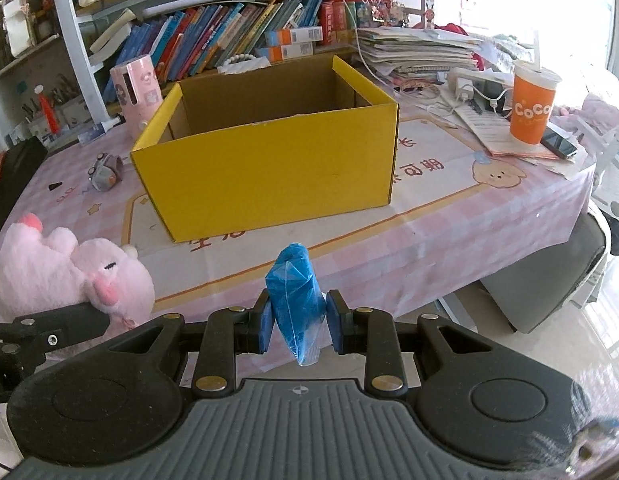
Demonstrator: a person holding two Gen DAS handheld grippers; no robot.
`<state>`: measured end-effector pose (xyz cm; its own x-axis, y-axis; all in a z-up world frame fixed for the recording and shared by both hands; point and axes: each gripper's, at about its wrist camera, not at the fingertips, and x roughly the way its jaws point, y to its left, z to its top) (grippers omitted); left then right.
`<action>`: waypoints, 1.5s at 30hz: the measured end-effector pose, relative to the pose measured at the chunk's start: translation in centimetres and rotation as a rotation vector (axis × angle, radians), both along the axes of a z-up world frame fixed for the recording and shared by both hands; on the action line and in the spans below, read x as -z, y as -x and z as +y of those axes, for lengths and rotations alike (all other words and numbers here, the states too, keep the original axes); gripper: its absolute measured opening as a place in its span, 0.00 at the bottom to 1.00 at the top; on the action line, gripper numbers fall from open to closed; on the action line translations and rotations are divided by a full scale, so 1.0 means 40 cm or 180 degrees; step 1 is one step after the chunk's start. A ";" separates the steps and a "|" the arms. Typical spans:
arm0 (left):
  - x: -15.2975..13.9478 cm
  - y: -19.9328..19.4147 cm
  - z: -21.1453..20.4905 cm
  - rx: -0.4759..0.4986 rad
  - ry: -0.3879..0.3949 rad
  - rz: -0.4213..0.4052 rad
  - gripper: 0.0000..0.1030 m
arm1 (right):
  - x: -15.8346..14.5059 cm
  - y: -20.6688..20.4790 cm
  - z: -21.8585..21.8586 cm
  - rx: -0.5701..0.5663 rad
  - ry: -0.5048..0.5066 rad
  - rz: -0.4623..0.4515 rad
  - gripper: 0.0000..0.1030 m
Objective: Organize objects
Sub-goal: 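Lift and carry the pig and blue bag with both tools over the box, then lower both tools into the yellow box and open them, releasing pig and bag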
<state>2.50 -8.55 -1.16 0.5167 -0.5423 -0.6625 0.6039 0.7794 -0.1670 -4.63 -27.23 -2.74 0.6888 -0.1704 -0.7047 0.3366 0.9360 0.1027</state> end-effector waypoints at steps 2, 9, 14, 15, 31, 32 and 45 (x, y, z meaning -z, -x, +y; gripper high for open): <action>-0.007 -0.013 -0.011 -0.0012 0.0031 -0.0050 0.74 | -0.003 -0.015 -0.014 -0.0003 0.0000 -0.0011 0.25; -0.047 -0.068 -0.066 -0.0087 0.0223 -0.0235 0.74 | -0.054 -0.088 -0.068 -0.0074 0.0160 -0.0320 0.25; -0.086 -0.135 -0.119 -0.0192 0.0397 -0.0417 0.74 | -0.103 -0.160 -0.112 -0.0221 0.0352 -0.0595 0.25; -0.091 -0.148 -0.130 -0.0214 0.0421 -0.0453 0.75 | -0.110 -0.177 -0.123 -0.0247 0.0374 -0.0632 0.25; -0.048 -0.317 -0.266 -0.0688 0.0229 -0.0397 0.75 | -0.058 -0.424 -0.216 -0.1040 0.0568 -0.0374 0.25; -0.044 -0.324 -0.274 -0.0698 0.0200 -0.0390 0.75 | -0.052 -0.438 -0.217 -0.1105 0.0577 -0.0334 0.25; 0.009 -0.388 -0.347 -0.0687 -0.0173 -0.0333 0.79 | 0.021 -0.545 -0.241 -0.1457 0.0413 0.0123 0.25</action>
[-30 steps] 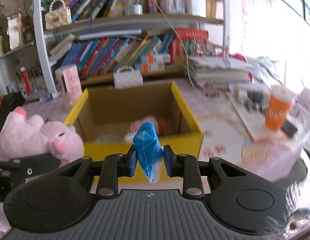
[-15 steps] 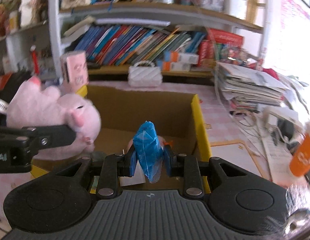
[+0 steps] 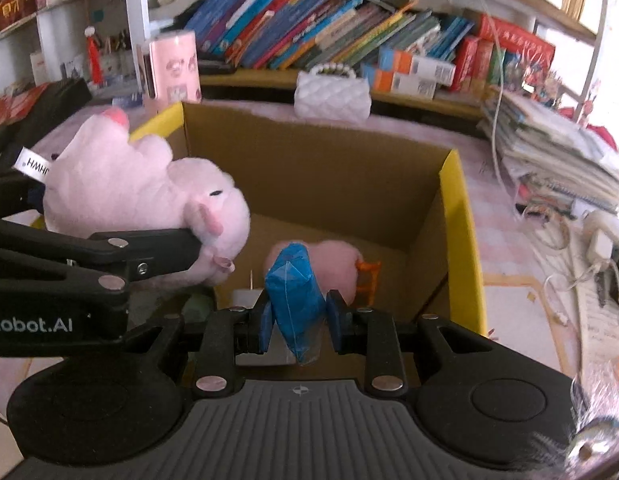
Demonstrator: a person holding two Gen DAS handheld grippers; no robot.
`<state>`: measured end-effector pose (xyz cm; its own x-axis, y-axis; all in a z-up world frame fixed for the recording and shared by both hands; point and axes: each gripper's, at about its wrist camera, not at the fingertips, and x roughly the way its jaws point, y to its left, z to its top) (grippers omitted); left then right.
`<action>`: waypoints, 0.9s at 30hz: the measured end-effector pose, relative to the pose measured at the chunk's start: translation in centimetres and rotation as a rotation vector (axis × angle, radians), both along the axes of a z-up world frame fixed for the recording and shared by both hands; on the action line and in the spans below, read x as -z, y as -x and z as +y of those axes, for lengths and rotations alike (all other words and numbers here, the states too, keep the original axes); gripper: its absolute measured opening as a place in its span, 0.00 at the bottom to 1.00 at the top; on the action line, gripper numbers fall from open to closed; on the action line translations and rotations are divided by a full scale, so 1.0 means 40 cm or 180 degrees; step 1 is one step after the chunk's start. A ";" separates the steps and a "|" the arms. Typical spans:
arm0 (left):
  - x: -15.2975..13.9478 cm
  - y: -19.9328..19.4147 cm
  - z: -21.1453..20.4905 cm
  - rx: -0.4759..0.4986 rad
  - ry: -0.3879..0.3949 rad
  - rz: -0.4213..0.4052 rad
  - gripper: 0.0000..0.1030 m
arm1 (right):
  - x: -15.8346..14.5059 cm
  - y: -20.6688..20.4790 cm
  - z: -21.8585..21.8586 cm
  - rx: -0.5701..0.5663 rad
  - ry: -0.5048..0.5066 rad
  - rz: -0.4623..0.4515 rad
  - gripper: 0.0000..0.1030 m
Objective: Organize objects
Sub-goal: 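Lower both tools into the yellow box and open them, releasing pig and bag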
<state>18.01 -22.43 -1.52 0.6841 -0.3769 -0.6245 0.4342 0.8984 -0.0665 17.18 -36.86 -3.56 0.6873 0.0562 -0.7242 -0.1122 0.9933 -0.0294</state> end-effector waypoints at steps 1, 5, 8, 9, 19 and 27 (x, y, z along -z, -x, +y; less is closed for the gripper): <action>0.004 -0.001 -0.007 0.0036 -0.0045 -0.0005 0.79 | 0.006 -0.002 -0.003 0.0000 -0.0018 0.0051 0.25; 0.012 -0.010 -0.013 0.0040 -0.0021 0.0017 0.79 | 0.017 -0.013 -0.014 0.0031 -0.0155 0.0145 0.25; 0.013 -0.014 -0.019 0.0041 -0.0060 0.0004 0.81 | 0.019 -0.016 -0.012 0.0042 -0.0152 0.0160 0.24; 0.013 -0.015 -0.020 0.0040 -0.0065 0.0004 0.81 | 0.018 -0.016 -0.012 0.0049 -0.0149 0.0161 0.24; -0.012 0.018 0.000 0.0026 0.0068 -0.0179 0.88 | 0.002 0.007 -0.001 0.0078 -0.0073 0.0020 0.49; -0.065 0.077 0.040 -0.0050 0.0243 -0.0402 0.88 | -0.046 0.063 0.015 0.0149 -0.0014 -0.0319 0.52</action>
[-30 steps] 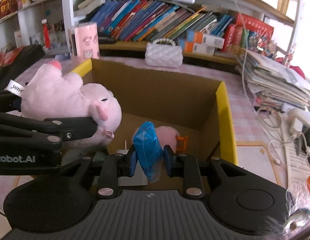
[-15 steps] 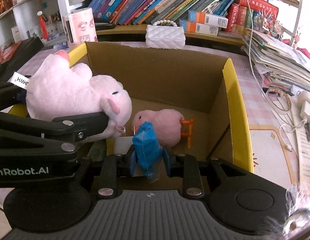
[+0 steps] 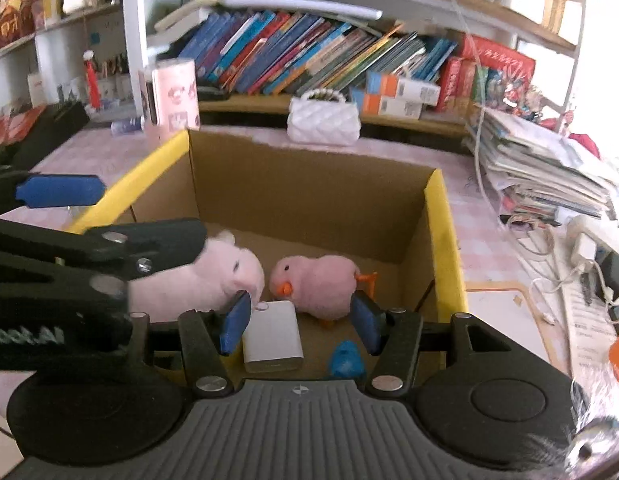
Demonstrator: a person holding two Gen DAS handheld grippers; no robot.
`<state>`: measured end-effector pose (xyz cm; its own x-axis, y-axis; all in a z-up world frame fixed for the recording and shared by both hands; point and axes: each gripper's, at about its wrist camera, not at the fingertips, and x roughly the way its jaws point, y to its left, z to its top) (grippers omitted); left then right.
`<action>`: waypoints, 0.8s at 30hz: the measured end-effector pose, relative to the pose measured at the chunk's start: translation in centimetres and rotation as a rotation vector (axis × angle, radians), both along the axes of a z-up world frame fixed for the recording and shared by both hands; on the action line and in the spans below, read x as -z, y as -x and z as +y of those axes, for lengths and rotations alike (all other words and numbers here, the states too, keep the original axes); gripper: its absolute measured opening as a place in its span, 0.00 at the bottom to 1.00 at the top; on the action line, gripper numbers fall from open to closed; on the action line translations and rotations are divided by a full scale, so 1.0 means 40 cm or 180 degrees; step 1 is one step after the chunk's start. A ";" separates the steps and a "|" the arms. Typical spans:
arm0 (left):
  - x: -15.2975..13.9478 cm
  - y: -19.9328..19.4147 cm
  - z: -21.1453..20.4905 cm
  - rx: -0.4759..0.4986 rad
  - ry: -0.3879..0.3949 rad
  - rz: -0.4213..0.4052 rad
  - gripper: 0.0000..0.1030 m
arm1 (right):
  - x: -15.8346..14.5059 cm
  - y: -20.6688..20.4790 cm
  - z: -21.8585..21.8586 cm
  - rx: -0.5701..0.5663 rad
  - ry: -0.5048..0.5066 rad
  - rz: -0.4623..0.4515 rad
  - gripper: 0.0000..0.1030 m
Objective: Organize objects
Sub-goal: 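Lower both tools into the yellow box and open them, releasing pig and bag, then withdraw both open tools from the box back over the table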
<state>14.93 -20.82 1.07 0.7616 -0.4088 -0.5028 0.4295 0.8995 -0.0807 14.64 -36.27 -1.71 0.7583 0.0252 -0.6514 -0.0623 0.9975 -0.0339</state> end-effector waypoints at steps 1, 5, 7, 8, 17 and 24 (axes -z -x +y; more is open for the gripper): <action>-0.004 0.008 0.006 -0.0014 0.0025 -0.0013 0.88 | -0.006 0.010 0.000 0.0028 -0.0004 -0.0042 0.52; -0.018 0.046 0.036 -0.0040 0.0109 -0.0056 0.88 | -0.031 0.054 0.003 0.0166 0.0008 -0.0194 0.52; -0.022 0.065 0.051 -0.0035 0.0136 -0.0078 0.88 | -0.042 0.078 0.004 0.0243 0.0007 -0.0263 0.52; -0.023 0.076 0.058 -0.0025 0.0143 -0.0089 0.88 | -0.046 0.091 0.005 0.0288 0.0018 -0.0300 0.52; -0.017 0.156 0.123 0.0045 0.0157 -0.0082 0.88 | -0.070 0.200 0.029 0.0722 0.0033 -0.0462 0.57; 0.013 0.212 0.185 0.0064 -0.0016 0.0046 0.88 | -0.048 0.273 0.093 0.0812 -0.0044 -0.0255 0.58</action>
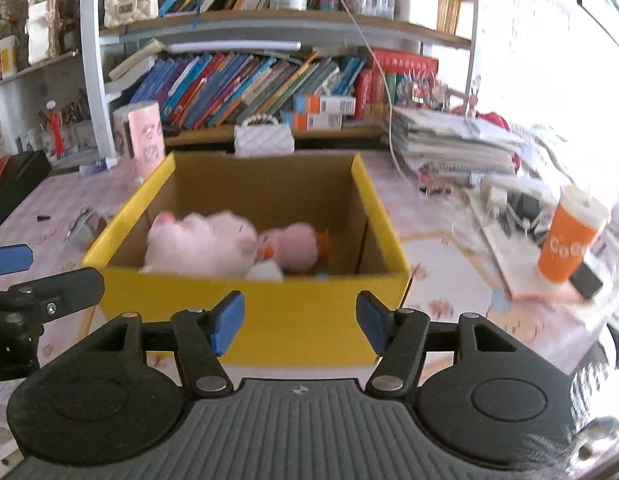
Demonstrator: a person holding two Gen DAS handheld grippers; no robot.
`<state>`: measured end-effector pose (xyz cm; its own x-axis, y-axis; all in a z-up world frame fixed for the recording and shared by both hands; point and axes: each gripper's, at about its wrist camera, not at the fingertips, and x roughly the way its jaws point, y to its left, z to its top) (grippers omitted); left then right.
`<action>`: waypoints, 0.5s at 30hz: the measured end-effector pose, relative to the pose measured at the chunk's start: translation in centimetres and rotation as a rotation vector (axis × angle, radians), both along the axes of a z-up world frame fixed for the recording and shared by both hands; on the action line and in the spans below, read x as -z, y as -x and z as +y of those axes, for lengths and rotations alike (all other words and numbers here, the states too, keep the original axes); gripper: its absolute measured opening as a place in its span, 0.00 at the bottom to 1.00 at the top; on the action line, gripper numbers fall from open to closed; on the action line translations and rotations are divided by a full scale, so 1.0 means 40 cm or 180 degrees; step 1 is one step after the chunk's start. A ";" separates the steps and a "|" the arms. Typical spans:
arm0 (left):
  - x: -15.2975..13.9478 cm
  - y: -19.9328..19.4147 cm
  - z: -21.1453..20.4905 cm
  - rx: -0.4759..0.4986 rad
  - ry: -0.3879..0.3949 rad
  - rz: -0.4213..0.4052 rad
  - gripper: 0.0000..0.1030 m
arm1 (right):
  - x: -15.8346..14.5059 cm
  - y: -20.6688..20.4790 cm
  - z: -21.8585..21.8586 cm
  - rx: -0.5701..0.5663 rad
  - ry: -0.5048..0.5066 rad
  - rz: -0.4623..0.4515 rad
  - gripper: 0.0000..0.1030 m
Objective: Organize objects
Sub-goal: 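Withdraw both open tools from the box back over the table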
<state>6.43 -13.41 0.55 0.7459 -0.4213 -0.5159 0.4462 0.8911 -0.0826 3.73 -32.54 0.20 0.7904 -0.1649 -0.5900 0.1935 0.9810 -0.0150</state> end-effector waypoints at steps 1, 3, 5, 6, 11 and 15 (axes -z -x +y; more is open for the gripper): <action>0.004 0.007 0.007 -0.0003 -0.0044 0.0014 0.88 | 0.005 0.010 0.012 0.0019 -0.0013 0.0038 0.58; 0.011 0.021 0.023 0.0007 -0.0125 0.0038 0.88 | 0.014 0.028 0.029 0.0051 -0.0061 0.0110 0.59; 0.017 0.036 0.039 0.0014 -0.0185 0.0078 0.88 | 0.022 0.043 0.048 0.0076 -0.0086 0.0170 0.60; 0.019 0.040 0.047 0.0022 -0.0205 0.0101 0.88 | 0.027 0.052 0.058 0.0088 -0.0093 0.0196 0.61; 0.029 0.064 0.091 0.0026 -0.0265 0.0205 0.88 | 0.043 0.084 0.106 0.0109 -0.0137 0.0305 0.63; 0.037 0.080 0.123 0.0007 -0.0311 0.0274 0.88 | 0.052 0.103 0.144 0.0087 -0.0152 0.0368 0.66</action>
<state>3.24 -8.47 -0.94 0.6963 -0.3675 -0.6166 0.4431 0.8958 -0.0335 -0.41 -26.78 -1.89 0.7123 -0.1549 -0.6846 0.2197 0.9755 0.0079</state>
